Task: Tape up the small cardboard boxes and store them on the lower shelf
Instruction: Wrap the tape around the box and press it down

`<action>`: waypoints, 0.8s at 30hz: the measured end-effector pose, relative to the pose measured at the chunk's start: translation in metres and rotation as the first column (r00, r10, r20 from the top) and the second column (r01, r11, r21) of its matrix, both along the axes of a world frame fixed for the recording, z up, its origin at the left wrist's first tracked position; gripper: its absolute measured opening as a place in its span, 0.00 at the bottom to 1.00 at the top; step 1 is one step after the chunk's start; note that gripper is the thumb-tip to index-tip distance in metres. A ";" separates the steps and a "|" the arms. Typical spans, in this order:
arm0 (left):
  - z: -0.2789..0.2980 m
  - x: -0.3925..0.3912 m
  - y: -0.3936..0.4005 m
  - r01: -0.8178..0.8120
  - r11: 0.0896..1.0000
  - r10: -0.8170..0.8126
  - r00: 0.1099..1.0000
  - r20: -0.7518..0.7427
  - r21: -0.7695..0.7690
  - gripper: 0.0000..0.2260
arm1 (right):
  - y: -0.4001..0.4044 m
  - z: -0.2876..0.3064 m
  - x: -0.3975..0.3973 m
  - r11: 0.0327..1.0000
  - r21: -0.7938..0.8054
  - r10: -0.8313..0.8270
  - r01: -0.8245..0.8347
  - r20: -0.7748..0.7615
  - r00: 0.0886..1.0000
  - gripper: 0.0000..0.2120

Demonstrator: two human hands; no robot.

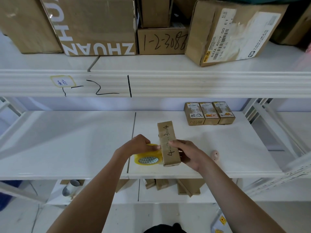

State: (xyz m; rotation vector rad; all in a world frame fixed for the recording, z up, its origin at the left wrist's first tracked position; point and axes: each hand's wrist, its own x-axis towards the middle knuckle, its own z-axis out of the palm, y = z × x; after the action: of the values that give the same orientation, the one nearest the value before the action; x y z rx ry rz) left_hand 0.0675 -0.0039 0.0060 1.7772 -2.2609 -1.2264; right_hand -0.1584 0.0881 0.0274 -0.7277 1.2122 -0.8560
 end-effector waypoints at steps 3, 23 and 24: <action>0.005 -0.001 -0.001 0.003 1.000 -0.003 1.000 -0.011 -0.001 0.26 | 0.002 -0.004 0.000 1.000 0.008 0.004 -0.005 0.093 0.996 0.20; 0.010 -0.019 0.011 0.023 0.995 -0.020 0.999 0.036 -0.099 0.24 | -0.003 0.004 0.014 0.990 -0.038 -0.137 0.134 -0.437 0.889 0.13; 0.012 -0.015 0.010 0.038 0.998 -0.037 0.999 0.008 -0.049 0.22 | -0.004 0.003 0.010 0.990 -0.034 -0.141 0.140 -0.433 0.890 0.12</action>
State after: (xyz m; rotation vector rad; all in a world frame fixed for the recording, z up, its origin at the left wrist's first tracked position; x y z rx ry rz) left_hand 0.0525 0.0057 0.0183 1.7332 -2.3176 -1.1610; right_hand -0.1489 0.0845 0.0308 -0.8695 1.6809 -0.8366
